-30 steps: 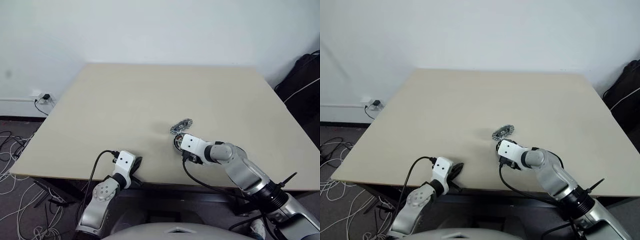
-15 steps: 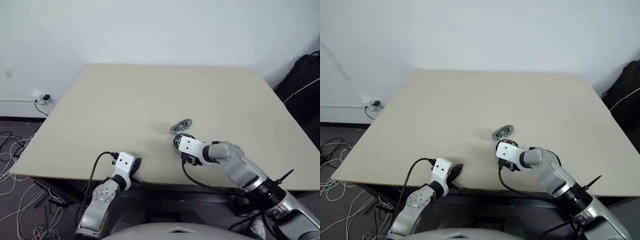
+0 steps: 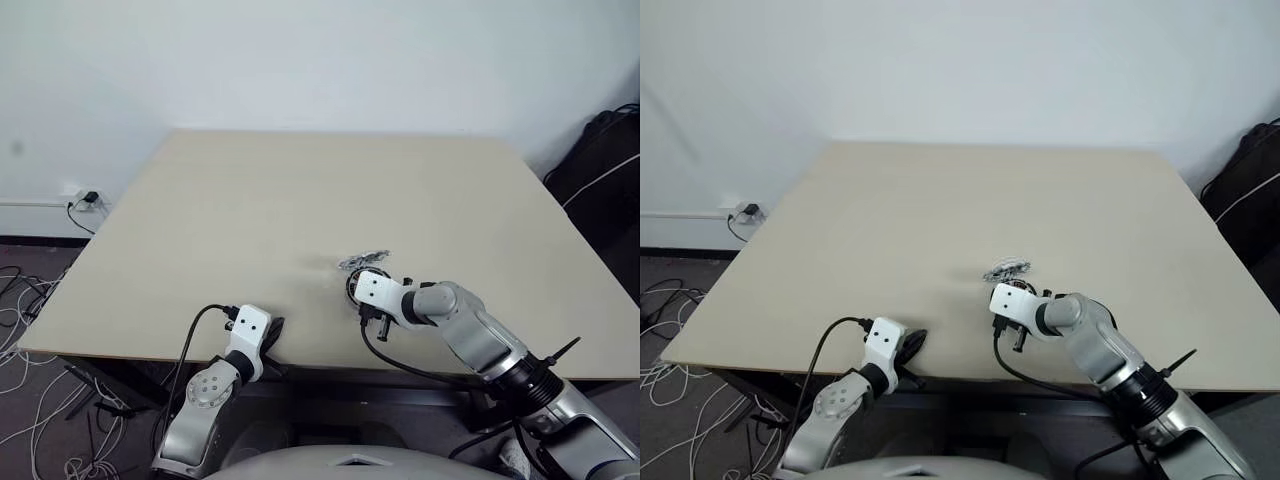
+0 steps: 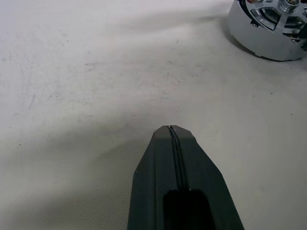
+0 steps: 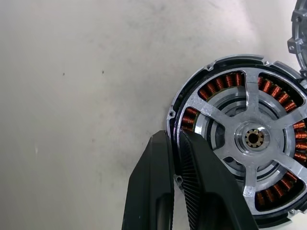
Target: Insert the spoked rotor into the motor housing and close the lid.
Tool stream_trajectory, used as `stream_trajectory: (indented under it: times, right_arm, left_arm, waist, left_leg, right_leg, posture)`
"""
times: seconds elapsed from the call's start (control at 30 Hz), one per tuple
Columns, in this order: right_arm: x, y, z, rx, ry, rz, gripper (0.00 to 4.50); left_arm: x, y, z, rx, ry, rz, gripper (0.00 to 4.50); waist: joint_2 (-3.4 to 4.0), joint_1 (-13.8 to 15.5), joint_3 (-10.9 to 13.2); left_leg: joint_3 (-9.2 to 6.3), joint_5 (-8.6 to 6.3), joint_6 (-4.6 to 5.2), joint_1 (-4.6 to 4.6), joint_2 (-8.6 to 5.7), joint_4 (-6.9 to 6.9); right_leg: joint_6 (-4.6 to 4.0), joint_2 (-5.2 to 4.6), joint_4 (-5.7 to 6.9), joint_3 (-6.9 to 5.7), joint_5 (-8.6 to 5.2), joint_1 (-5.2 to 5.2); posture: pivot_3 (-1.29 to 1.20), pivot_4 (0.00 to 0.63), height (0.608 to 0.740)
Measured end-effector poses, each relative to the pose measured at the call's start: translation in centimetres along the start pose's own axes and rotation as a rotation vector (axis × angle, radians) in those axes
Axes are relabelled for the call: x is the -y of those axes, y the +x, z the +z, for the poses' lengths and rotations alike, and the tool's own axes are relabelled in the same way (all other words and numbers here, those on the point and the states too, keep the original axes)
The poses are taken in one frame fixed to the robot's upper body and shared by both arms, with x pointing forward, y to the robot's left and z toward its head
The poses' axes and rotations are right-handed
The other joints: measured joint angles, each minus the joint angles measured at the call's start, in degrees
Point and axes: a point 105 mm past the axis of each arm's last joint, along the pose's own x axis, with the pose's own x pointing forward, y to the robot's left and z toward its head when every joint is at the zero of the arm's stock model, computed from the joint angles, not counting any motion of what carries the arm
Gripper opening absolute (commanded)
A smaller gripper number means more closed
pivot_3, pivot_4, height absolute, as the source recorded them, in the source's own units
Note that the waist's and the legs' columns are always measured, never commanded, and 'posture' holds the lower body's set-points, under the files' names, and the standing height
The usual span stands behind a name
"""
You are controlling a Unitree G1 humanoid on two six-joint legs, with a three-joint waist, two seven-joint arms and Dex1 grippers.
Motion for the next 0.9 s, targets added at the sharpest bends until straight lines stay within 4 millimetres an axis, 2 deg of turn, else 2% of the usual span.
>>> stream_trajectory:
  times: [0.2, 0.33, 0.4, 0.47, 0.6, 0.73, 0.9]
  right_arm:
    - [0.0, -0.1, -0.1, 0.034, 0.154, -0.043, 0.00]
    - [-0.6, -1.0, -0.3, 0.058, 0.321, -0.081, 0.00]
    - [-1.2, -1.5, 0.2, 0.086, 0.403, -0.074, 0.00]
    - [-1.8, -2.0, 1.4, 0.138, 0.523, -0.070, 0.00]
    - [-2.1, -3.3, 3.4, 0.202, 0.655, -0.075, 0.00]
    - [-1.9, -4.3, 3.8, 0.187, 0.789, -0.123, 0.00]
    - [-1.7, -4.4, 4.0, 0.211, 0.936, -0.171, 0.00]
  left_arm:
    - [0.0, -0.1, 0.0, 0.001, 0.000, 0.003, 0.00]
    - [0.0, -0.2, 0.0, -0.001, -0.002, 0.005, 0.00]
    - [0.0, -0.2, -0.1, -0.002, -0.003, 0.006, 0.00]
    - [0.0, -0.2, -0.1, -0.003, -0.004, 0.006, 0.00]
    - [0.2, -0.2, -0.1, -0.002, -0.004, -0.002, 0.00]
    - [0.2, -0.2, -0.1, -0.002, -0.004, -0.007, 0.00]
    - [0.3, -0.1, 0.0, -0.001, -0.002, -0.012, 0.00]
  waist:
    - [0.03, -0.04, -0.03]
    - [0.08, 0.27, -0.04]
    - [0.09, 0.19, -0.05]
    - [0.11, -0.01, -0.04]
    - [0.18, -0.16, -0.04]
    - [0.25, -0.15, -0.07]
    - [0.43, -0.77, -0.09]
  left_leg:
    - [0.00, -0.06, 0.11, 0.00, 0.02, 0.00]
    - [-0.06, 0.00, -0.01, -0.12, 0.00, -0.03]
    - [-0.05, -0.03, -0.03, -0.18, 0.00, -0.06]
    - [-0.03, -0.04, -0.06, -0.32, 0.02, -0.09]
    - [0.02, -0.05, -0.06, -0.37, 0.00, -0.06]
    - [0.04, -0.05, -0.06, -0.36, -0.02, -0.07]
    - [0.06, -0.04, -0.07, -0.35, -0.01, -0.14]
  right_leg:
    - [-0.03, 0.02, 0.01, 0.00, 0.03, 0.00]
    - [-0.03, 0.00, -0.01, 0.05, 0.03, -0.11]
    - [-0.04, 0.00, 0.01, 0.11, 0.03, -0.21]
    - [-0.04, 0.02, 0.07, 0.19, 0.03, -0.41]
    - [-0.05, 0.02, 0.09, 0.19, 0.03, -0.47]
    - [-0.05, 0.02, 0.11, 0.13, 0.03, -0.48]
    - [-0.05, 0.03, 0.11, 0.14, 0.03, -0.53]
  posture:
    - [0.00, 0.000, 0.740]
    - [0.00, 0.000, 0.740]
    - [0.00, 0.000, 0.740]
    - [0.00, 0.000, 0.740]
    - [0.00, 0.000, 0.740]
    - [0.00, 0.000, 0.740]
    - [0.00, 0.000, 0.740]
